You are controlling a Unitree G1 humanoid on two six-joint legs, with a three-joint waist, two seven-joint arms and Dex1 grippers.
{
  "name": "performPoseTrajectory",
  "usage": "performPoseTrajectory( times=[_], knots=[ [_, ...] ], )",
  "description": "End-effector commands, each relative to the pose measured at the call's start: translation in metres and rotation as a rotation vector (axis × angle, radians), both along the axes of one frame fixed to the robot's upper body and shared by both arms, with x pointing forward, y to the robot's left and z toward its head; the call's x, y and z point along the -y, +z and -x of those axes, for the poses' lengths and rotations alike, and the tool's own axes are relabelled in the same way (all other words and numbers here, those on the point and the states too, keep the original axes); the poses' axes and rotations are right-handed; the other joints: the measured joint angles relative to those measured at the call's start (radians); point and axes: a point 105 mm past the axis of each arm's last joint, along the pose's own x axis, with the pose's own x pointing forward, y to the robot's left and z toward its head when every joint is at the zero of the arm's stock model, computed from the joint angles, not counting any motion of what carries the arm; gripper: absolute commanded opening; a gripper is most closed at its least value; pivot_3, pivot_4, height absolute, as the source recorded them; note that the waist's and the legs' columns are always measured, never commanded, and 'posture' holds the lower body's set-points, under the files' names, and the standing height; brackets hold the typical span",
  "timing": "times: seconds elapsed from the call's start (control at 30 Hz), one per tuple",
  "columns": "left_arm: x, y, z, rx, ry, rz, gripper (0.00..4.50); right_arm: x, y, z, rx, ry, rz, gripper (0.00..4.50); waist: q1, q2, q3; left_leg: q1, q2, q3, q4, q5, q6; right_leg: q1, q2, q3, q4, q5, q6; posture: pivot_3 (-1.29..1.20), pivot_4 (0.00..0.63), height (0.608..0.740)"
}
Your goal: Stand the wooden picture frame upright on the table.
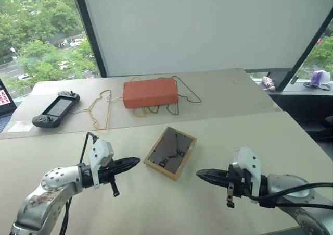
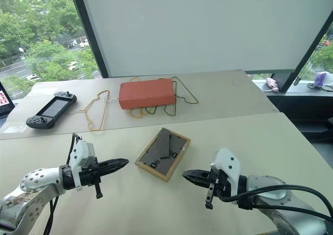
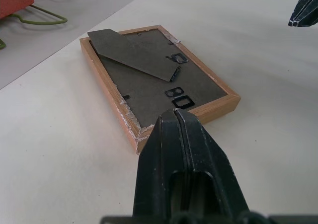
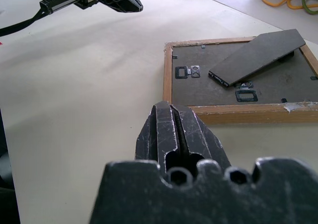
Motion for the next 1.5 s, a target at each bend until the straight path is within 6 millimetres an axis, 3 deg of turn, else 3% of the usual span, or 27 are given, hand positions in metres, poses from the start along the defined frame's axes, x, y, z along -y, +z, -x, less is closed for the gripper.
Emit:
performPoseTrajectory(
  times=[0.03,0.13,0.23,0.4,0.5,0.6,0.83,1.03,1.23,1.33,1.43,1.5],
  knots=[
    [-0.004,-0.001,-0.016,0.028,0.062,-0.029,0.02,0.004,-0.005,-0.007,0.009,-0.06,0.021,0.0,0.0,0.0,0.0,0.0,0.0,0.0,0.0,0.0,0.0,0.0,0.0,0.0,0.0,0.0,0.0,0.0,0.15,0.74],
    [-0.01,-0.018,-0.052,0.079,0.181,-0.124,0.02,0.012,-0.032,-0.024,-0.051,-0.23,0.094,0.0,0.013,0.0,0.0,0.0,0.0,0.0,0.0,0.0,0.0,0.003,0.0,-0.001,0.001,0.0,0.0,0.0,0.15,0.74],
    [-0.014,-0.027,-0.078,0.113,0.252,-0.175,0.02,0.008,-0.039,-0.037,-0.054,-0.334,0.08,0.0,0.011,0.0,0.0,0.0,0.0,0.0,0.001,0.002,-0.003,0.002,0.0,0.0,0.0,0.001,-0.001,0.0,0.15,0.74],
    [0.009,-0.052,-0.09,0.152,0.15,-0.278,0.02,0.003,-0.049,-0.058,-0.017,-0.466,0.126,0.0,-0.002,0.0,0.0,0.0,0.0,0.0,0.001,0.005,-0.008,0.0,0.0,0.0,0.0,0.001,-0.001,0.0,0.15,0.74],
    [0.037,-0.066,-0.084,0.148,0.022,-0.328,0.02,-0.005,-0.049,-0.067,-0.001,-0.492,0.129,0.0,0.0,0.0,0.0,0.0,0.0,0.0,0.0,0.005,-0.01,0.0,0.0,-0.001,0.0,0.002,0.0,0.0,0.15,0.74],
    [0.045,-0.069,-0.07,0.131,-0.069,-0.334,0.02,-0.016,-0.049,-0.077,0.008,-0.496,0.138,0.0,0.0,0.001,-0.001,-0.001,-0.001,0.0,0.0,0.005,-0.01,0.0,-0.001,-0.001,0.0,0.002,0.0,0.0,0.15,0.74],
    [0.016,-0.07,-0.039,0.071,-0.089,-0.408,0.02,-0.056,-0.042,-0.093,0.057,-0.353,0.171,0.0,-0.03,0.001,-0.001,0.0,0.0,0.0,-0.003,0.005,-0.009,-0.001,0.0,-0.001,0.001,0.002,0.001,0.0,0.15,0.74],
    [-0.001,-0.075,-0.011,-0.009,-0.026,-0.418,0.02,-0.076,-0.044,-0.079,0.042,-0.194,0.204,0.0,-0.036,0.002,-0.001,0.0,0.0,0.0,-0.003,0.003,-0.006,-0.002,0.0,0.0,0.002,0.001,0.002,0.0,0.15,0.74],
    [-0.016,-0.08,-0.011,-0.01,0.057,-0.446,0.02,-0.06,-0.053,-0.077,-0.005,-0.229,0.227,0.0,-0.031,0.002,-0.001,0.001,0.0,0.0,-0.003,0.001,-0.003,-0.002,0.0,-0.001,0.002,0.001,0.002,0.0,0.15,0.74],
    [-0.028,-0.077,-0.011,0.03,0.073,-0.472,0.02,-0.041,-0.056,-0.078,-0.01,-0.257,0.25,0.0,-0.03,0.002,-0.001,0.001,0.0,0.0,-0.003,-0.001,0.001,-0.002,0.0,-0.001,0.002,0.001,0.002,0.0,0.15,0.74],
    [-0.056,-0.074,-0.009,0.091,0.102,-0.519,0.02,-0.004,-0.065,-0.075,0.008,-0.262,0.337,0.0,-0.028,0.002,-0.001,0.001,0.0,0.0,-0.003,-0.001,0.002,-0.002,0.0,-0.001,0.001,0.0,0.002,0.0,0.15,0.74],
    [-0.072,-0.072,-0.009,0.188,0.1,-0.585,0.02,0.009,-0.069,-0.071,-0.003,-0.244,0.357,0.0,-0.027,0.002,-0.002,0.002,0.0,0.0,-0.003,-0.002,0.003,-0.001,0.0,0.0,0.0,0.0,0.002,0.0,0.15,0.74]
  ],
)
